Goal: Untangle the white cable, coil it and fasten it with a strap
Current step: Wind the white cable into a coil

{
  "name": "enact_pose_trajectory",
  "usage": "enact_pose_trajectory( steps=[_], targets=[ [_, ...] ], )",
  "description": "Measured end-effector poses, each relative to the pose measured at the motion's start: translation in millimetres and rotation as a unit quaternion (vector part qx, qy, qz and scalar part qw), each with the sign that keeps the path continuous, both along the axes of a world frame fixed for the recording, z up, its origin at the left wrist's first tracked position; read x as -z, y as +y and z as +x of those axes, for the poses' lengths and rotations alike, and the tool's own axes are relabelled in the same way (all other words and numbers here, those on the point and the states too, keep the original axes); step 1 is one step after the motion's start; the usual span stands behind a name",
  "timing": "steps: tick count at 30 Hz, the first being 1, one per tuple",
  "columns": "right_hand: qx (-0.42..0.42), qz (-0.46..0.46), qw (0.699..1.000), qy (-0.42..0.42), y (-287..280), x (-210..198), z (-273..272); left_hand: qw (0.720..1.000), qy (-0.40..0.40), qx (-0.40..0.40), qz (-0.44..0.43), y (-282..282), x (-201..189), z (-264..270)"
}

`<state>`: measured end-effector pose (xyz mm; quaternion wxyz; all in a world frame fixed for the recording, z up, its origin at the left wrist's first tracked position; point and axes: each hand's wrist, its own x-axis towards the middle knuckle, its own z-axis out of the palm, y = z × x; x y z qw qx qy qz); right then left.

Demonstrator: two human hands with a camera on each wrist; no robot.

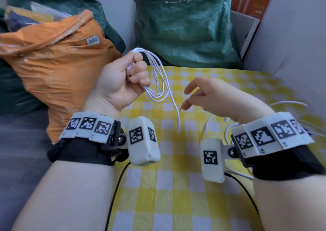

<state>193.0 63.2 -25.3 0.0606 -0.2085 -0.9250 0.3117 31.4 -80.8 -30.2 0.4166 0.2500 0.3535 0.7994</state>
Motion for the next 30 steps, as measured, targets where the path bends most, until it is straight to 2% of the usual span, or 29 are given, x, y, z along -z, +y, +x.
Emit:
enact_pose_trajectory(
  steps=[2,5,12,15,17,23,27,30],
  targets=[
    [-0.010,0.001,1.000,0.009,-4,-2,-1,0.999,0.036,0.013,-0.033,3,-1,6],
    [-0.010,-0.026,0.997,0.070,-8,-6,-1,0.994,0.073,0.020,-0.076,8,-1,13],
    [-0.002,-0.131,0.976,0.176,-7,-9,0,0.992,0.069,0.016,-0.101,10,-1,15],
    [-0.023,-0.180,0.961,0.209,-10,-10,-1,0.983,0.102,-0.007,-0.153,12,2,17],
    [-0.030,-0.223,0.948,0.225,-12,-11,-1,0.976,0.125,0.011,-0.175,13,3,20],
    [0.013,-0.333,0.911,0.243,-13,-15,-3,0.965,0.162,0.046,-0.200,16,4,27],
    [-0.008,-0.240,0.944,0.228,-14,-13,-2,0.973,0.128,0.096,-0.167,16,3,26],
    [0.034,-0.204,0.951,0.230,-7,-8,-2,0.982,0.074,0.123,-0.122,12,1,23]
  ],
)
